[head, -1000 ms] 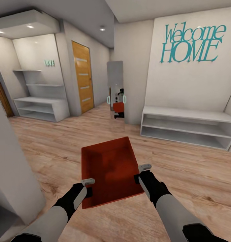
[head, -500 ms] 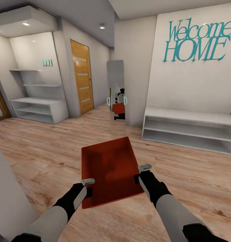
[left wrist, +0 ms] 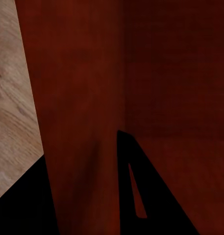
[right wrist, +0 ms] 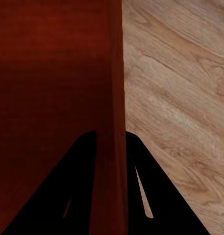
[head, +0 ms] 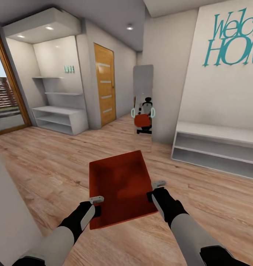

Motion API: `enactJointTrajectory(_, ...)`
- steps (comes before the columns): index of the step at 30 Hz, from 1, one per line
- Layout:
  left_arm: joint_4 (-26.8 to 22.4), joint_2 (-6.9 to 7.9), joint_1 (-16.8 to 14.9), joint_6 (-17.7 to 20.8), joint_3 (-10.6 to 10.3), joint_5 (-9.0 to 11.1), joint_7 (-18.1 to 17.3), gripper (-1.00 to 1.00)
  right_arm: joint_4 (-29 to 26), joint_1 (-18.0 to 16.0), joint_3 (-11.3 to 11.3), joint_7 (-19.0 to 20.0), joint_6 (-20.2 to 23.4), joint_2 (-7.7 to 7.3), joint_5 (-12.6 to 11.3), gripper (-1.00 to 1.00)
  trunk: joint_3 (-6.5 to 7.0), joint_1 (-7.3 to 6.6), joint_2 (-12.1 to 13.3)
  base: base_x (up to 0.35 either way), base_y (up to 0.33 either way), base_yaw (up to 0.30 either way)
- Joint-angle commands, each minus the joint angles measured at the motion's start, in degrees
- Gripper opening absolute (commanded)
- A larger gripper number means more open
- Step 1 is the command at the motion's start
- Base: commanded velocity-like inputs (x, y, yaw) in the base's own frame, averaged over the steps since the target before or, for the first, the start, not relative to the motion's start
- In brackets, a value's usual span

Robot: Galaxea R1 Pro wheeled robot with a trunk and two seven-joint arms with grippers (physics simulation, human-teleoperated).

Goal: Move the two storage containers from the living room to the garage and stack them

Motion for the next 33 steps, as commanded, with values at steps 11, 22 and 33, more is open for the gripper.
enactJointTrajectory(11,0.0,0.29,0.0,0.0,0.5,0.4,0.0,-1.00,-0.3,-0.1,-0.2,1.1,-0.3,-0.05,-5.3,-1.00,0.00,0.00,0.0,0.336,0.000,0.154)
enactJointTrajectory(22,0.0,0.29,0.0,0.0,0.5,0.4,0.0,-1.00,-0.3,-0.1,-0.2,1.1,-0.3,-0.05,-5.3,-1.00,0.00,0.00,0.0,0.337,0.000,0.003)
enactJointTrajectory(33,0.0,0.29,0.0,0.0,0.5,0.4,0.0,-1.00,-0.3,-0.1,-0.2,1.1,-0.3,-0.05,-5.3,-1.00,0.00,0.00,0.0,0.337,0.000,0.000)
